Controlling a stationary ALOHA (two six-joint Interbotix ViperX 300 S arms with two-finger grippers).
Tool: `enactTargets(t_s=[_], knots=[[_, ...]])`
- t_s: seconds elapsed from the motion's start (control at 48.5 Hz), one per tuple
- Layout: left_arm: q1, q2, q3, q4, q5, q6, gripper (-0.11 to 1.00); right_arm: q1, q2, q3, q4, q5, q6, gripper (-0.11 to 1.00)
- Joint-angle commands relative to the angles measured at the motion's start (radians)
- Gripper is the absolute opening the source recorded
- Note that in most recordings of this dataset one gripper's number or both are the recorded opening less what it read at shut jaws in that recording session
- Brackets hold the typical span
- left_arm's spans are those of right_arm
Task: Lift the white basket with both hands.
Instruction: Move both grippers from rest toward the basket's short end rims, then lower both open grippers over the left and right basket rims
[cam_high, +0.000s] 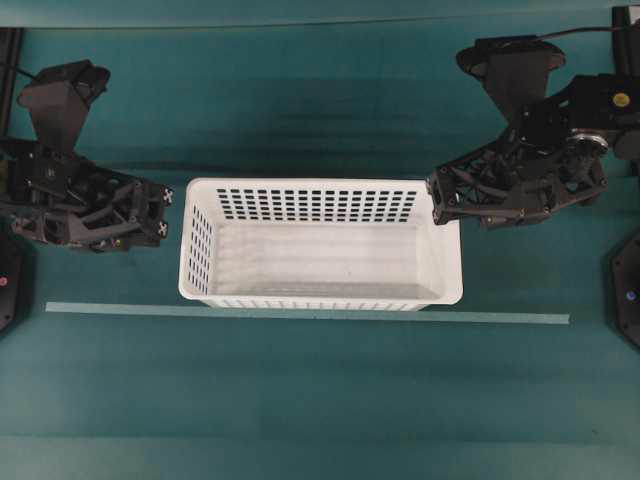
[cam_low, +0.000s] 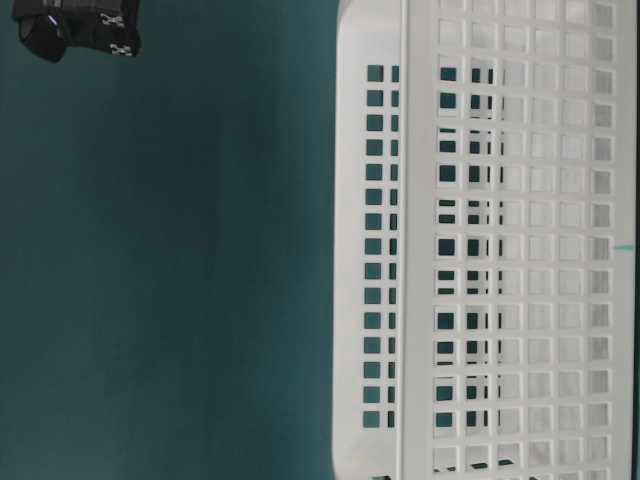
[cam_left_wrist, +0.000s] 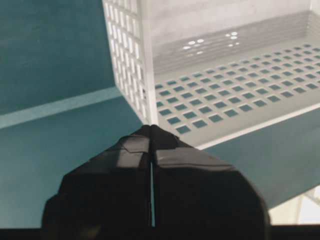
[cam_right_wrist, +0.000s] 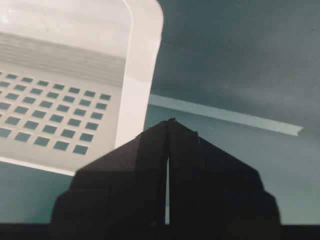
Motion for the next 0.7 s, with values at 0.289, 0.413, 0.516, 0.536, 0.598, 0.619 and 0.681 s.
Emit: enactTargets(t_s=[0.289, 0.413, 0.516, 0.536, 0.598, 0.619, 0.681], knots=[[0.002, 0.011, -0.021, 0.003, -0.031, 0.041, 0.25, 0.026, 0.018, 0.025, -0.008, -0.147, 0.015, 0.13], [0.002, 0.015, -0.026, 0.003, -0.032, 0.038, 0.61, 0.029, 0.012, 0.040, -0.008, -0.152, 0.018, 0.28], [0.002, 0.025, -0.031, 0.003, -0.038, 0.038, 0.88, 0.031, 0.008, 0.052, -0.006, -0.166, 0.025, 0.49], [0.002, 0.025, -0.031, 0.003, -0.040, 0.038, 0.92, 0.031, 0.008, 0.054, -0.006, -0.170, 0.028, 0.55], [0.002, 0.029, -0.032, 0.003, -0.046, 0.038, 0.96, 0.031, 0.011, 0.063, -0.006, -0.187, 0.043, 0.71], [0.003, 0.032, -0.032, 0.003, -0.048, 0.038, 0.95, 0.031, 0.014, 0.066, -0.006, -0.193, 0.048, 0.76], [0.008, 0.043, -0.031, 0.003, -0.057, 0.040, 0.93, 0.032, 0.018, 0.078, -0.006, -0.219, 0.061, 0.90]])
